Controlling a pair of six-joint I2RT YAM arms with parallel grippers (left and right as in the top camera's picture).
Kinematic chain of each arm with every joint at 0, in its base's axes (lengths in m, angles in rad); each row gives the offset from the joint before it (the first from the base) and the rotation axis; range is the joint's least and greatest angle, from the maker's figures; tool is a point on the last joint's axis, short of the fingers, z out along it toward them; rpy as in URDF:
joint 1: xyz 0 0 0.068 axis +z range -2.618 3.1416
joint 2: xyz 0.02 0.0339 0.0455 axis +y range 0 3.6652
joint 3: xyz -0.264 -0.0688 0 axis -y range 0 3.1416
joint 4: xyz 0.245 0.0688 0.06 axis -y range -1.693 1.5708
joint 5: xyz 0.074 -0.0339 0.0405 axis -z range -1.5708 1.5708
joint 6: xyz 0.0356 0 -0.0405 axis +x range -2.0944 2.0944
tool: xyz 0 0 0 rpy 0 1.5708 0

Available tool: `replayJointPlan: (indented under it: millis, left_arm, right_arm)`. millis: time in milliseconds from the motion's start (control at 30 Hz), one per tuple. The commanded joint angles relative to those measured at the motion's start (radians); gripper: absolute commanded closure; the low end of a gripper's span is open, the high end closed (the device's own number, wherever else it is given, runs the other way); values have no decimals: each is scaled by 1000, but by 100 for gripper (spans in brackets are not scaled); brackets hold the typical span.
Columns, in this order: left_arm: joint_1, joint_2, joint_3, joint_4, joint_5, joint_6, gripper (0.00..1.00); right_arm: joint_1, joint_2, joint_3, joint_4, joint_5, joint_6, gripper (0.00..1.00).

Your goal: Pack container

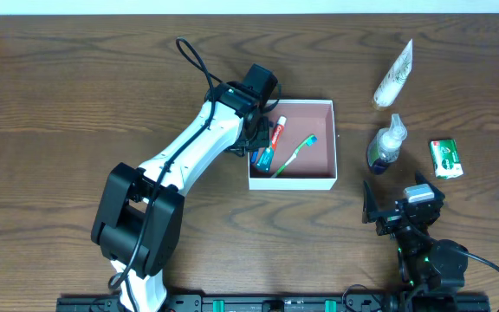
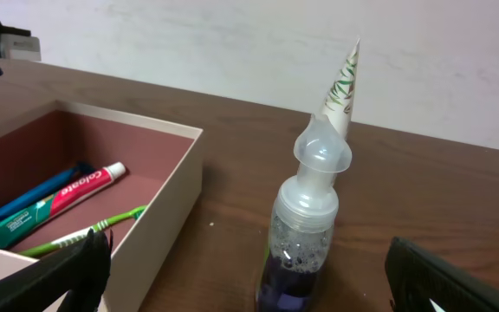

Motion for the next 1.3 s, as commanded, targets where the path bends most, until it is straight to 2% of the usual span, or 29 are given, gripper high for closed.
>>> replayJointPlan:
  millis: [0,333,367,433,633,667,867,900,1000,1067,1267]
  left_arm:
    - [3,5,-7,3,-19,-25,94]
    - [3,5,-7,3,-19,-25,94]
    - [3,5,-7,3,-19,-25,93]
    - [3,5,-7,3,-19,-24,83]
    - [3,2,-5,11,-19,-24,83]
    - [3,-1,-4,11,-19,-24,79]
    - [3,-33,37,10,-19,-24,78]
    - [3,-42,42,8,-19,-20,77]
    - [7,-85,50,-1,-19,-1,60]
    - [14,-118,50,-18,-19,7,55]
    - [73,-256,50,-107,-19,20,51]
  right_arm:
    - [-7,-6,-4,-1,-4,-10,1]
    - [-7,-6,-4,0,-4,-10,1]
    - [-7,-6,-4,-1,-4,-10,1]
    - [-7,-6,-4,-1,-4,-10,1]
    - [-7,-6,-4,0,-4,-10,1]
    - [-7,-6,-4,-1,-4,-10,1]
    - [-7,-6,-4,-1,-4,-10,1]
    - [-7,-6,-4,-1,-4,-10,1]
    - [-7,-6,-4,-1,-4,-10,1]
    - [-7,-6,-4,0,-3,-10,1]
    - [-7,-6,-4,-1,-4,-10,1]
